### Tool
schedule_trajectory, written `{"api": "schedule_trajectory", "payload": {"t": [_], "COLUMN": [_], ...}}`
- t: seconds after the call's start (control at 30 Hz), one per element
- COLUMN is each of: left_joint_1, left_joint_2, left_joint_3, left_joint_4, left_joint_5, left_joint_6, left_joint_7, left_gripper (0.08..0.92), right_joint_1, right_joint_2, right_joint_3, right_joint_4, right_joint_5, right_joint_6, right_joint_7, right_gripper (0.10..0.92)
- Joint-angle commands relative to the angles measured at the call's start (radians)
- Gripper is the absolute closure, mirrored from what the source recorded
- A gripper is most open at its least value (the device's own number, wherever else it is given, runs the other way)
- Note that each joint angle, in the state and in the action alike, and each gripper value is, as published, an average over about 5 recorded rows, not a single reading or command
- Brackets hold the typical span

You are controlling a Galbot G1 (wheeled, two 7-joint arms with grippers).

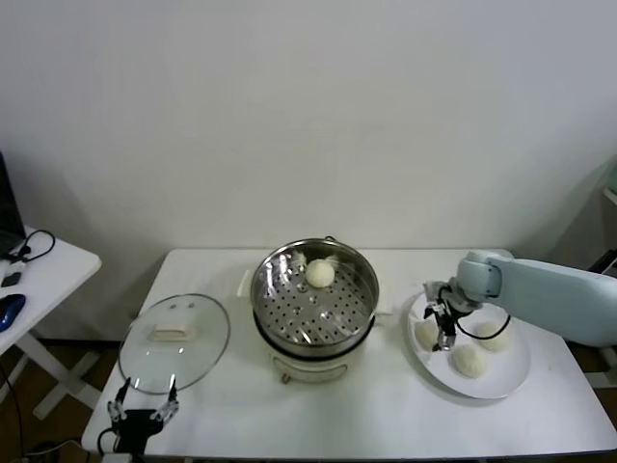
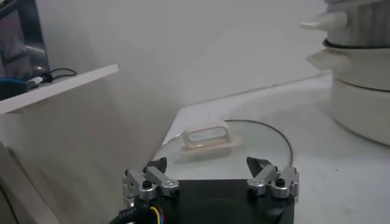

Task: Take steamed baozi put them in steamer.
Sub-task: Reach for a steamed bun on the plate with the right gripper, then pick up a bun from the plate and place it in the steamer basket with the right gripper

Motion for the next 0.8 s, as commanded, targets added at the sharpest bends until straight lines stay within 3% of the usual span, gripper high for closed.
{"api": "schedule_trajectory", "payload": {"t": [0.03, 0.27, 0.57, 0.8], "left_joint_1": [-0.001, -0.005, -0.008, -0.007], "left_joint_2": [-0.001, -0.001, 0.000, 0.000], "left_joint_3": [-0.001, 0.001, -0.003, 0.000], "left_joint_4": [0.002, 0.007, 0.004, -0.007], "left_joint_5": [-0.001, -0.001, -0.003, -0.002], "left_joint_6": [0.000, -0.001, 0.000, 0.003], "left_joint_7": [0.000, 0.000, 0.000, 0.000], "left_gripper": [0.177, 0.177, 0.177, 0.177], "right_joint_1": [-0.017, -0.014, 0.041, 0.389], "right_joint_2": [0.008, 0.005, -0.013, -0.029], "right_joint_3": [0.011, 0.014, -0.009, -0.236], "right_joint_4": [-0.009, -0.011, 0.023, 0.154], "right_joint_5": [-0.026, -0.041, -0.025, 0.105], "right_joint_6": [-0.002, -0.001, 0.004, 0.034], "right_joint_7": [0.002, -0.002, -0.025, -0.070], "right_gripper": [0.219, 0.245, 0.352, 0.370]}}
